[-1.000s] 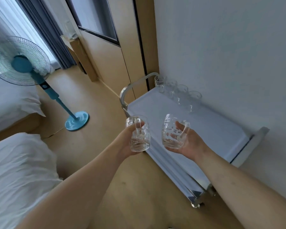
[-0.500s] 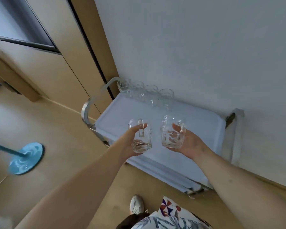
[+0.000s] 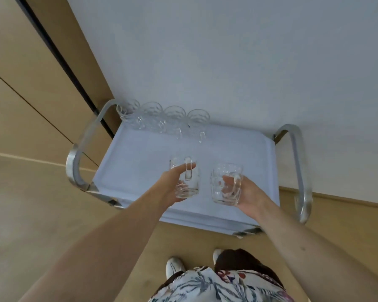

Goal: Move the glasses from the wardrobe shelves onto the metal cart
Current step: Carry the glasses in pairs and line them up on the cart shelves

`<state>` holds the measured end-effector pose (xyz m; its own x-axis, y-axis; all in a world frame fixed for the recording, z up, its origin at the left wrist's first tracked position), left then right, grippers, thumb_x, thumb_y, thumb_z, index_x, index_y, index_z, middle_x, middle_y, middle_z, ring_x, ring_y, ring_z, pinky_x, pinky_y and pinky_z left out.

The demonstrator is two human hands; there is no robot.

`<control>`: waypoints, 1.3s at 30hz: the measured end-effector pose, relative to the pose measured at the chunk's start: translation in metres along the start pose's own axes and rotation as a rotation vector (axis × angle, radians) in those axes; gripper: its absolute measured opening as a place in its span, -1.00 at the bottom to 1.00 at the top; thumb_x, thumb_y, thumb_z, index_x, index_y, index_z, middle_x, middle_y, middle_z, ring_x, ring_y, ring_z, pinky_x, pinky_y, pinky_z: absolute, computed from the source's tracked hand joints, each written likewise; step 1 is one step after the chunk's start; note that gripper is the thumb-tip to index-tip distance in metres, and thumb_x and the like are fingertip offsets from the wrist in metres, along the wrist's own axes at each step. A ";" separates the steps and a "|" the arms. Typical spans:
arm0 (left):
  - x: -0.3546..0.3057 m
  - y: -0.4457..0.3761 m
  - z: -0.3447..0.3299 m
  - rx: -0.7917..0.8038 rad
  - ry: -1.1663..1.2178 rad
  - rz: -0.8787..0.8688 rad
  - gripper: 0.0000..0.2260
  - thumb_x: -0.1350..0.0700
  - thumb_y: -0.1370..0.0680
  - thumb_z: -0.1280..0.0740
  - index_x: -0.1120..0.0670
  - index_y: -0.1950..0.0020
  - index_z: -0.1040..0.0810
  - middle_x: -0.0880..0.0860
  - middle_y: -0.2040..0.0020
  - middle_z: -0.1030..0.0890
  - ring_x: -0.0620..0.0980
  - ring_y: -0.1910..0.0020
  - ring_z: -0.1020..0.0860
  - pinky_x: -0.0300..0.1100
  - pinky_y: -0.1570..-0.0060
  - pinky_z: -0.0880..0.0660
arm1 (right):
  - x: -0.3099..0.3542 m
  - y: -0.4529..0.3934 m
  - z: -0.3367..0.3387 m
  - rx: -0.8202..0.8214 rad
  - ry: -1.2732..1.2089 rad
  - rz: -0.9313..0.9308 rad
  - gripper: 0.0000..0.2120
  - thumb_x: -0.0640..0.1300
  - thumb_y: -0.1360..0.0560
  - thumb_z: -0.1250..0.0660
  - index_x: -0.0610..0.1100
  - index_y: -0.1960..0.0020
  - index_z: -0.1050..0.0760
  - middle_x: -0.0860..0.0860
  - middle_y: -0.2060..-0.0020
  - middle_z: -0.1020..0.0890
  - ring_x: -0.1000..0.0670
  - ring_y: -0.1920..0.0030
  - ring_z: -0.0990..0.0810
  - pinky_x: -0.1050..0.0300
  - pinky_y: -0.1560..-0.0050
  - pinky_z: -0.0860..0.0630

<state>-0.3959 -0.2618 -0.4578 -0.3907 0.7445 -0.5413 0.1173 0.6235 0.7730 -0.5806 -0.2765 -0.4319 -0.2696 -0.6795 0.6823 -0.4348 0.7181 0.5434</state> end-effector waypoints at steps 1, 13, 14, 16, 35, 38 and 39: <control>-0.001 -0.005 0.001 -0.019 -0.020 -0.004 -0.22 -0.13 -0.18 -0.70 0.12 -0.31 -0.60 0.14 -0.06 -0.58 0.13 0.06 -0.61 -0.02 -0.03 -0.58 | 0.003 -0.003 0.005 -0.021 0.000 0.018 -0.68 -0.07 -0.29 -0.62 -0.17 0.09 -0.59 -0.10 0.20 -0.58 -0.05 0.25 -0.59 0.09 0.18 -0.55; -0.052 -0.049 -0.022 -0.171 -0.211 -0.101 -0.58 0.00 -0.30 -0.62 0.11 -0.09 -0.66 0.01 0.16 -0.66 -0.01 0.21 -0.67 -0.14 0.17 -0.59 | 0.053 -0.070 0.086 -0.346 0.160 0.039 -0.42 -0.24 -0.23 -0.65 -0.28 -0.20 -0.57 -0.20 -0.02 -0.69 -0.20 0.02 -0.70 -0.04 0.05 -0.64; -0.055 -0.054 -0.025 -0.185 -0.226 -0.101 -0.56 -0.01 -0.27 -0.63 0.10 -0.08 -0.68 0.03 0.10 -0.68 0.02 0.12 -0.69 -0.06 0.06 -0.62 | 0.060 -0.077 0.089 -0.356 0.180 0.043 -0.43 -0.22 -0.21 -0.67 -0.26 -0.18 -0.60 -0.17 0.00 -0.71 -0.21 0.01 -0.70 -0.05 0.04 -0.63; -0.063 -0.061 -0.030 -0.225 -0.278 -0.116 -0.61 0.04 -0.29 -0.63 0.10 -0.06 -0.68 0.10 0.01 -0.72 0.08 -0.01 -0.70 0.09 -0.15 -0.58 | 0.072 -0.089 0.095 -0.378 0.224 0.060 -0.47 -0.20 -0.17 -0.68 -0.18 -0.11 -0.63 -0.11 0.03 -0.72 -0.22 -0.03 -0.71 -0.08 0.01 -0.62; -0.046 -0.103 -0.028 -0.476 -0.485 -0.194 -0.09 0.07 -0.09 -0.71 -0.23 -0.29 -0.31 -0.07 -0.13 -0.59 -0.05 -0.10 -0.59 -0.13 -0.04 -0.58 | 0.135 -0.194 0.120 -0.329 0.623 0.284 -0.05 -0.10 -0.01 -0.76 0.07 -0.29 -0.39 0.11 -0.20 -0.58 0.24 -0.19 -0.56 0.18 -0.28 -0.49; -0.047 -0.105 -0.026 -0.440 -0.501 -0.211 -0.11 0.03 -0.06 -0.71 -0.28 -0.25 -0.32 -0.07 -0.16 -0.58 -0.01 -0.15 -0.60 -0.06 -0.13 -0.59 | 0.137 -0.202 0.115 -0.295 0.706 0.318 0.02 -0.07 0.00 -0.77 0.05 -0.35 -0.36 0.07 -0.25 -0.57 0.13 -0.24 -0.56 0.13 -0.32 -0.49; -0.046 -0.105 -0.025 -0.429 -0.495 -0.212 -0.11 0.01 -0.04 -0.70 -0.30 -0.23 -0.32 -0.06 -0.18 -0.58 -0.01 -0.18 -0.60 -0.01 -0.18 -0.58 | 0.138 -0.203 0.114 -0.289 0.727 0.325 0.02 -0.12 -0.03 -0.77 0.03 -0.38 -0.34 0.06 -0.25 -0.56 0.10 -0.24 -0.56 0.13 -0.32 -0.48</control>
<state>-0.4130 -0.3678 -0.5061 0.1096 0.7019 -0.7038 -0.3273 0.6940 0.6413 -0.6271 -0.5332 -0.5039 0.3192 -0.2377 0.9174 -0.1677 0.9386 0.3016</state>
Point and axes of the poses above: each hand's wrist, its own y-axis away from the middle knuckle, its own z-axis out of the back of the hand, x = y × z, the point moved 10 cm from there along -y, towards the middle knuckle
